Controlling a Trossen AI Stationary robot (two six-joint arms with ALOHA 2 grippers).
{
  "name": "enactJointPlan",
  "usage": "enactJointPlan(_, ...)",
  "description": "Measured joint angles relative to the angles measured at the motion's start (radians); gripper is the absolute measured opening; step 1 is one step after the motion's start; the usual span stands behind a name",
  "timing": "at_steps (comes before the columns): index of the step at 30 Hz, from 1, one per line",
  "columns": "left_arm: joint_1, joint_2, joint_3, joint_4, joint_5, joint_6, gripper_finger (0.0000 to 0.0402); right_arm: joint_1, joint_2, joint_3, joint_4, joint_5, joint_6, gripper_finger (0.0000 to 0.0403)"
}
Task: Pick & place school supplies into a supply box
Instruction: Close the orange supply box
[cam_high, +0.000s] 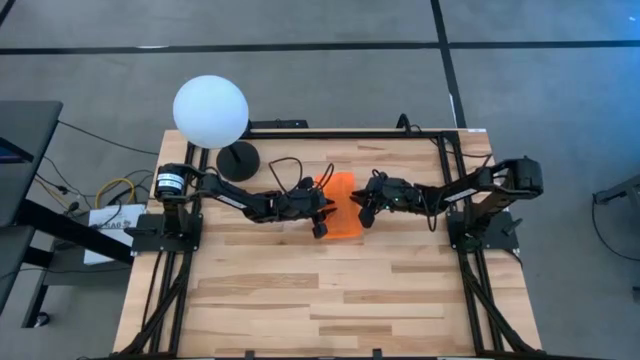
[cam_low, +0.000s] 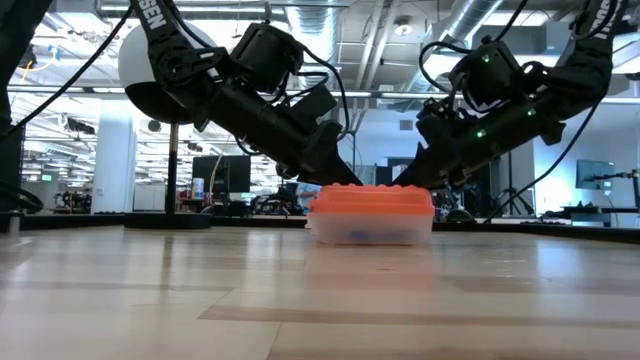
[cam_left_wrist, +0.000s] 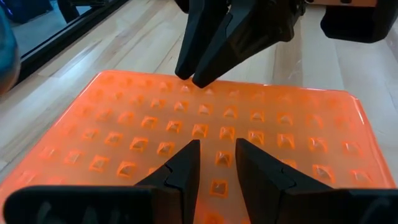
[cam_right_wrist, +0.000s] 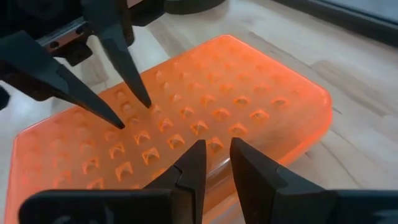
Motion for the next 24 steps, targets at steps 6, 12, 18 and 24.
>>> enactJointPlan(6,-0.001,0.0,0.0,0.002,0.0,0.0,0.0098,-0.001,0.0,0.0,-0.005,-0.039,0.002,0.0069)
enactJointPlan(12,-0.004,0.0,0.0,0.003,0.005,-0.001,0.0098,-0.001,-0.001,0.0,-0.022,-0.073,0.038,0.0069)
enactJointPlan(18,-0.036,0.0,-0.001,0.003,0.004,-0.01,0.0098,0.016,-0.001,0.0,-0.025,-0.12,0.053,0.0069)
enactJointPlan(24,-0.082,0.0,-0.001,-0.013,-0.035,-0.034,0.0098,0.015,-0.001,0.0,-0.025,-0.126,0.054,0.0069)
